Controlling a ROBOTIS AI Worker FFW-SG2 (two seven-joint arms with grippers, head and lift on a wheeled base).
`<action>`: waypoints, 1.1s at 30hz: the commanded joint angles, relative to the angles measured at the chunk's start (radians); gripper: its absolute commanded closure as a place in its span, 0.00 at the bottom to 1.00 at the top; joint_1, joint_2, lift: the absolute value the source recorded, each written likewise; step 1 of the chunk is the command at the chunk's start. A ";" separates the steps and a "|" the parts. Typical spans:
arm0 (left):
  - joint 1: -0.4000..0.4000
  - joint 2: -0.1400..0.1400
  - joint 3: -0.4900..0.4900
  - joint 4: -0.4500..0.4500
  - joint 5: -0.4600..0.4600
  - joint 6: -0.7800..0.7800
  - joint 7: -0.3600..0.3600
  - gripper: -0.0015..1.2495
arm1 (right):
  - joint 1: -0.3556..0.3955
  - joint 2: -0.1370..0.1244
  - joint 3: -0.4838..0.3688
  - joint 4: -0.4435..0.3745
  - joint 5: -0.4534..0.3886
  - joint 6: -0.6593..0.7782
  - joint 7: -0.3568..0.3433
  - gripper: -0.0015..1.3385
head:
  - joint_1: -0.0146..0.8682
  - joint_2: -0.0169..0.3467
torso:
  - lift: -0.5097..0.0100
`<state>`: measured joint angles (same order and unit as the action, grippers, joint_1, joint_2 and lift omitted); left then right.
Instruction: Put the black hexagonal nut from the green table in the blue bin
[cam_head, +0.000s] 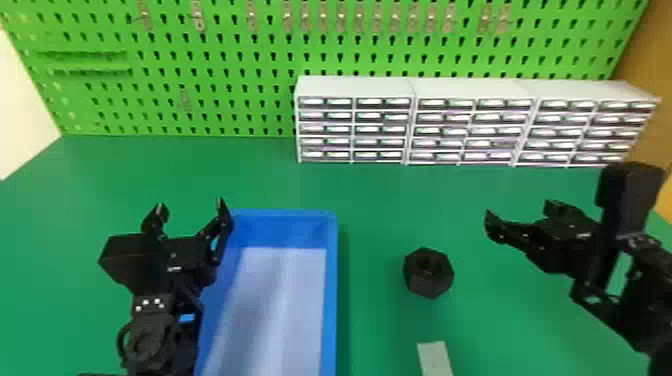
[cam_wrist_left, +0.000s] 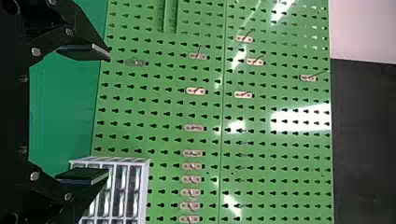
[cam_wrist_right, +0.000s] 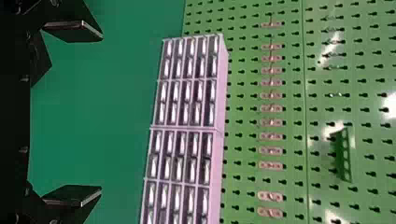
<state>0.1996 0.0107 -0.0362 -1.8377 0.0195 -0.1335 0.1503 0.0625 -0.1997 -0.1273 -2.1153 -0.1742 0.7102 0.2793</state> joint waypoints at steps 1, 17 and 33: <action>0.000 0.000 0.001 0.002 -0.001 0.000 0.000 0.30 | -0.030 -0.001 0.000 -0.012 0.007 0.091 0.034 0.11 | 0.76 0.20 | 0.80; -0.005 0.000 0.009 0.003 -0.004 0.000 0.000 0.30 | -0.104 -0.015 0.021 -0.035 0.087 0.307 0.167 0.11 | 0.76 0.20 | 0.80; -0.012 0.000 0.012 0.008 -0.007 0.000 0.000 0.30 | -0.165 -0.043 0.069 -0.020 0.151 0.446 0.307 0.11 | 0.76 0.20 | 0.80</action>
<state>0.1894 0.0107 -0.0245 -1.8308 0.0129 -0.1334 0.1503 -0.0931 -0.2414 -0.0603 -2.1435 -0.0310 1.1392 0.5698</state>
